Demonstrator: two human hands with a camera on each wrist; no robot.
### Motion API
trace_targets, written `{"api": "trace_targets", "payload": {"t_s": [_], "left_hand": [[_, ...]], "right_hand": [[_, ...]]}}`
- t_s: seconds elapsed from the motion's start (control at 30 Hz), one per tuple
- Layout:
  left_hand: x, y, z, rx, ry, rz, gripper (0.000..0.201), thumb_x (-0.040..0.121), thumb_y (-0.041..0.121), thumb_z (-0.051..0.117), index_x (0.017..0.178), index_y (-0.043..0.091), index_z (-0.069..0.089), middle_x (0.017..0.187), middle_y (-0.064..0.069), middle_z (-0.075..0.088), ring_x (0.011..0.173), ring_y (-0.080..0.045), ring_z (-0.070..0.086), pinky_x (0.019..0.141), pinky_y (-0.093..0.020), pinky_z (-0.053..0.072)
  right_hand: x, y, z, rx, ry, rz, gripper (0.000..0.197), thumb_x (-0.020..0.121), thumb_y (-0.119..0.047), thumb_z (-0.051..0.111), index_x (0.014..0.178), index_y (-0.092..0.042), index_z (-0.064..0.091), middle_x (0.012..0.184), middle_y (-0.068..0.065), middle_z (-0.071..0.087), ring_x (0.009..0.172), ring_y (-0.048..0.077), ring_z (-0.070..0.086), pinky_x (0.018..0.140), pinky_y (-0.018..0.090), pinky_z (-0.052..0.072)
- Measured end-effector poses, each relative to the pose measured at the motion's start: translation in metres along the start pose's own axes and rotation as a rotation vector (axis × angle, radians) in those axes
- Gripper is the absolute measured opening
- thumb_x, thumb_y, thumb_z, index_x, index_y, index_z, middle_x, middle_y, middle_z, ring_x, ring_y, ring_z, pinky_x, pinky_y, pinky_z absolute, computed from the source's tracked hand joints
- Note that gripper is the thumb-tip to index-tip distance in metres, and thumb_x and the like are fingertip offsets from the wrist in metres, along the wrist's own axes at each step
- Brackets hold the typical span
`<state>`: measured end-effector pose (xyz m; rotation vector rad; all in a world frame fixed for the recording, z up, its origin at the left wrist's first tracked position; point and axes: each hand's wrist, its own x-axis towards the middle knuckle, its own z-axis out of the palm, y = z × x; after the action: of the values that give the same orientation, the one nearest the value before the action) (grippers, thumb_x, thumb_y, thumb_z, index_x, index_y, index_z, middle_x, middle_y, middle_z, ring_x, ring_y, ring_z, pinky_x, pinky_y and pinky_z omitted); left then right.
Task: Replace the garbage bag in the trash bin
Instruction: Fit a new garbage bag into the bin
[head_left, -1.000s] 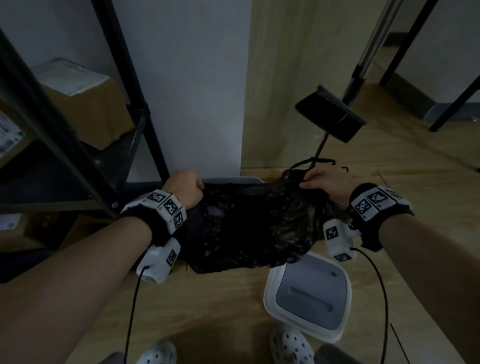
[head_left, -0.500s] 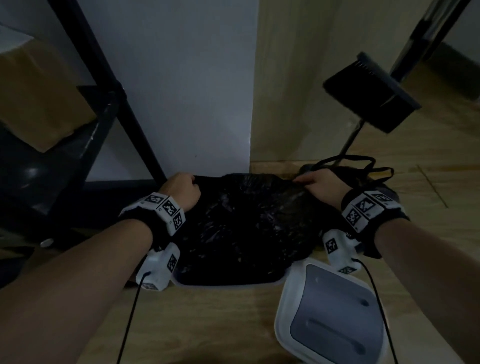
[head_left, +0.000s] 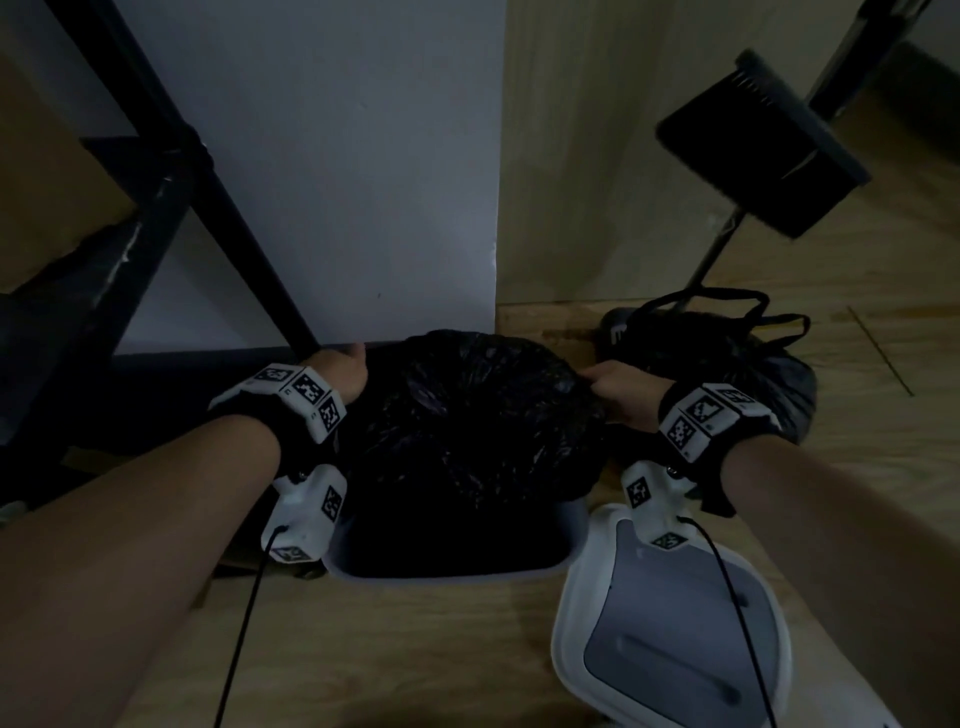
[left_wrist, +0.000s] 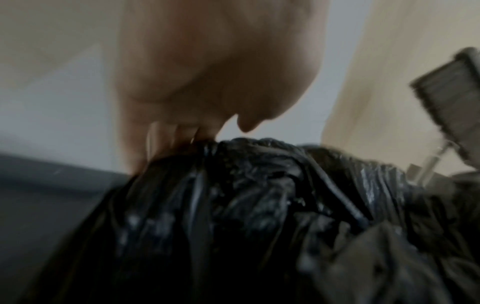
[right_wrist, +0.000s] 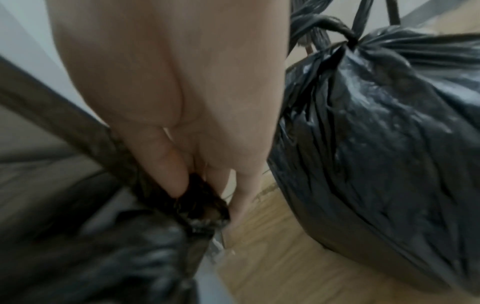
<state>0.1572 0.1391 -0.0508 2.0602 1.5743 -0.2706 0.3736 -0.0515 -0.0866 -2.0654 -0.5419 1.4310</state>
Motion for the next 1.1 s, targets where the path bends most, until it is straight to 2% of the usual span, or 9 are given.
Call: {"api": "trace_targets", "payload": {"t_s": [0.13,0.23,0.3,0.43,0.6,0.7,0.8,0.97,1.1], "left_hand": [[-0.004,-0.013,0.002,-0.034,0.021,-0.085,0.057,0.102,0.031,0.024,0.130,-0.015,0.042,0.139,-0.032,0.043,0.128,-0.039,0.044,0.102,-0.035,0.035],[-0.016,-0.021,0.000,-0.128,0.088,-0.065,0.051,0.094,0.023,0.047,0.130,-0.012,0.039,0.132,-0.031,0.049,0.120,-0.041,0.050,0.097,-0.039,0.041],[-0.029,-0.022,-0.004,-0.119,0.116,0.001,0.054,0.087,0.011,0.055,0.133,-0.004,0.032,0.134,-0.030,0.043,0.117,-0.043,0.049,0.094,-0.042,0.043],[-0.067,-0.019,-0.014,-0.115,0.201,0.285,0.048,0.084,0.016,0.061,0.127,0.007,0.041,0.138,-0.022,0.039,0.115,-0.038,0.050,0.090,-0.038,0.044],[-0.120,-0.026,0.003,0.158,-0.014,0.810,0.068,0.072,0.047,0.073,0.129,0.017,0.050,0.133,-0.004,0.050,0.123,-0.022,0.046,0.106,-0.035,0.037],[-0.127,-0.036,0.027,0.472,0.017,0.843,0.070,0.081,0.037,0.065,0.142,0.020,0.033,0.143,-0.004,0.041,0.133,-0.022,0.036,0.115,-0.036,0.021],[-0.122,-0.043,0.038,0.418,0.178,0.783,0.033,0.092,0.022,0.048,0.124,0.015,0.052,0.128,-0.007,0.055,0.121,-0.024,0.046,0.105,-0.033,0.029],[-0.122,-0.052,0.029,0.233,0.214,0.814,0.023,0.095,0.022,0.043,0.109,0.007,0.054,0.097,-0.016,0.065,0.090,-0.032,0.058,0.079,-0.034,0.040],[-0.121,-0.073,0.024,0.226,0.158,0.834,0.027,0.097,0.027,0.041,0.112,0.007,0.051,0.092,-0.016,0.065,0.082,-0.031,0.060,0.067,-0.038,0.050]], "right_hand": [[-0.008,0.014,0.001,-0.132,0.054,-0.003,0.028,0.093,0.003,0.040,0.117,0.006,0.056,0.082,0.005,0.052,0.076,0.017,0.051,0.093,0.044,0.047],[-0.031,0.014,0.000,-0.254,0.131,-0.025,0.040,0.091,0.008,0.039,0.130,0.005,0.049,0.076,-0.001,0.050,0.067,0.011,0.048,0.071,0.026,0.047],[-0.051,0.011,-0.003,-0.235,0.172,-0.031,0.047,0.088,0.013,0.038,0.132,-0.001,0.050,0.085,0.012,0.060,0.073,0.026,0.055,0.065,0.027,0.040],[-0.093,0.005,0.002,-0.278,0.341,-0.163,0.039,0.090,0.005,0.042,0.124,-0.007,0.057,0.128,0.012,0.056,0.122,0.029,0.050,0.100,0.036,0.042],[-0.140,0.007,0.043,-0.443,0.551,-0.401,0.031,0.092,-0.022,0.055,0.122,-0.013,0.056,0.123,0.008,0.056,0.112,0.024,0.055,0.090,0.027,0.043],[-0.147,0.010,0.075,-0.613,0.591,-0.547,0.038,0.086,-0.034,0.061,0.117,-0.013,0.057,0.121,0.007,0.054,0.111,0.026,0.054,0.096,0.039,0.044],[-0.138,0.015,0.100,-0.838,0.610,-0.657,0.051,0.080,-0.041,0.066,0.121,-0.013,0.056,0.126,0.006,0.051,0.117,0.026,0.049,0.098,0.038,0.037],[-0.117,0.016,0.116,-1.116,0.706,-0.680,0.067,0.054,-0.037,0.082,0.113,-0.013,0.059,0.123,0.013,0.056,0.108,0.034,0.057,0.088,0.042,0.047],[-0.106,0.020,0.109,-1.202,0.786,-0.632,0.038,0.062,-0.019,0.072,0.099,-0.013,0.066,0.124,0.018,0.057,0.106,0.036,0.058,0.086,0.042,0.048]]}}
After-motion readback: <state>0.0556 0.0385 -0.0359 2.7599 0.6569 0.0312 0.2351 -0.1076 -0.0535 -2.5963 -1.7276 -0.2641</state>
